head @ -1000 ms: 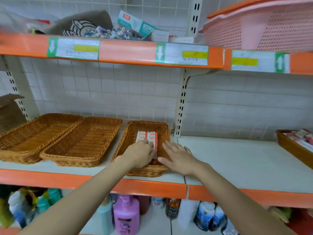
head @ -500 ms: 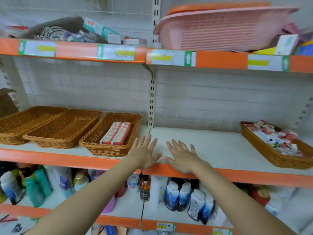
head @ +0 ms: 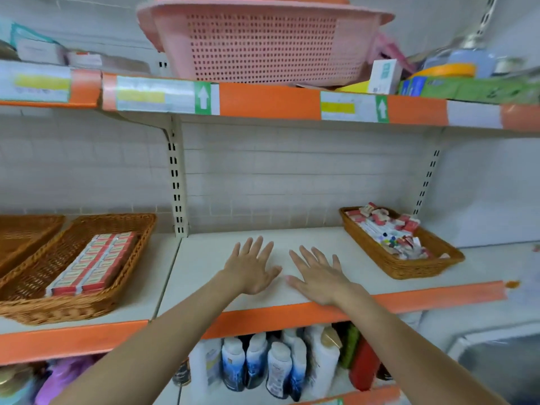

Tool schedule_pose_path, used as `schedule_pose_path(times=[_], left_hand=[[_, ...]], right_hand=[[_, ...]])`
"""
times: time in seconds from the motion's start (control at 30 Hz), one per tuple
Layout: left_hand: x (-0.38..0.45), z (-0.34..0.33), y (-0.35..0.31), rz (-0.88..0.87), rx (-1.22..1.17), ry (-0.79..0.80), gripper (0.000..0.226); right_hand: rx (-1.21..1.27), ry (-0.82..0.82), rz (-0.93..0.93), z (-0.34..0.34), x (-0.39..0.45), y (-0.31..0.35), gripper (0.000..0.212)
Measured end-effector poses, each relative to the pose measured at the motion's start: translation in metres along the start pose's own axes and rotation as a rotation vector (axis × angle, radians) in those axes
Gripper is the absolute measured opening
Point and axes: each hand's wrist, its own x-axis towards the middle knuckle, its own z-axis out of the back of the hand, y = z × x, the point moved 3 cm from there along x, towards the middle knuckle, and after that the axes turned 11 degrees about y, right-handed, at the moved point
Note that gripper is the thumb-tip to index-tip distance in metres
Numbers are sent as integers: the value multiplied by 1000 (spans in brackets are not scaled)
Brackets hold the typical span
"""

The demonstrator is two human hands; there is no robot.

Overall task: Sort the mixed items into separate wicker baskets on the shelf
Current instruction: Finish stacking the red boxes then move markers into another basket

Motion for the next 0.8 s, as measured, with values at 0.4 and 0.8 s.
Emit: schedule_pose_path(times=[0.4,0.8], left_hand=[[114,51,-81,-217,23,-42,68],[191,76,-191,-289,-24,-97,70]], right_hand=[[59,-83,-191,21,20,-122,69],[116,-87,-244,25,26,-260,68]])
